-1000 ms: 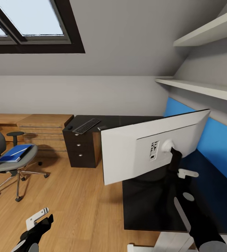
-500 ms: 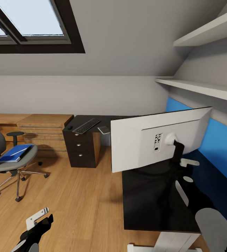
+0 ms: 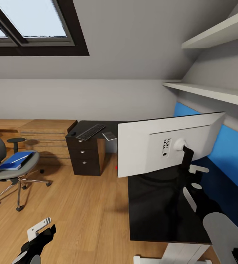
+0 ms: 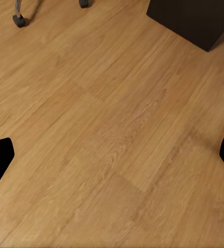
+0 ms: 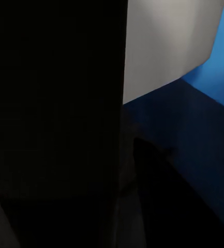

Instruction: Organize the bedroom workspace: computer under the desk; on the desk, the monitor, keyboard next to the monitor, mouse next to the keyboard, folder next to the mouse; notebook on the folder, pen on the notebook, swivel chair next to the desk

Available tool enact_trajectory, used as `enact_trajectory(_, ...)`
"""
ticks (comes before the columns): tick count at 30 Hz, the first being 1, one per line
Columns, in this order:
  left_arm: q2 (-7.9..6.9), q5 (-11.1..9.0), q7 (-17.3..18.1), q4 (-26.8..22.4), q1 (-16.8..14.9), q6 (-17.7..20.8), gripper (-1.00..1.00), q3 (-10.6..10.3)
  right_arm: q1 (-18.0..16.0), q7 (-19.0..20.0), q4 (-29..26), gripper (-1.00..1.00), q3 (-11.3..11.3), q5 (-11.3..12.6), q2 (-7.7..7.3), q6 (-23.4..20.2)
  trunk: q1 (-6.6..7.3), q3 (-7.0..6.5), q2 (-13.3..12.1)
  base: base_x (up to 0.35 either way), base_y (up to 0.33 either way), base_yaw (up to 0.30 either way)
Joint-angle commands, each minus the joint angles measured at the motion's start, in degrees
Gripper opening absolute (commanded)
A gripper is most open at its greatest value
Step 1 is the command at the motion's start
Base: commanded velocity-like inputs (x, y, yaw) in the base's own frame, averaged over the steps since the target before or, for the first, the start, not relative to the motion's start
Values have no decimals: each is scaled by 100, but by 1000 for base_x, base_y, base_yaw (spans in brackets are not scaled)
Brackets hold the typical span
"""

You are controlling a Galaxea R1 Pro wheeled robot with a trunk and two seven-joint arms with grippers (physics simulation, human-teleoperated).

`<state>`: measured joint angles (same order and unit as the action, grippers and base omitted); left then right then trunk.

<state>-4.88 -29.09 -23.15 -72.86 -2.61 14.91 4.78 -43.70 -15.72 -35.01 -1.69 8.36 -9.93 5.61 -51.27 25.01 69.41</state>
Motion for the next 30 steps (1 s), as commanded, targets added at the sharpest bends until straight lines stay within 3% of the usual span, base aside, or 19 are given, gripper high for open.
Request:
enact_trajectory(1,-1,-44,-31,-12,-2,21,100,-4,-7,-18,-5,-100,19,35,1,44,0,5,5,0,0,0)
enact_trajectory(13,-12,-44,-31,-15,-2,21,100,-4,-8,-18,-5,-100,37,39,156,54,0,5,5,0,0,0)
enact_trajectory(30,-13,-44,-31,-17,-2,21,100,-4,1,-31,-39,-100,28,41,166,52,0,5,5,0,0,0)
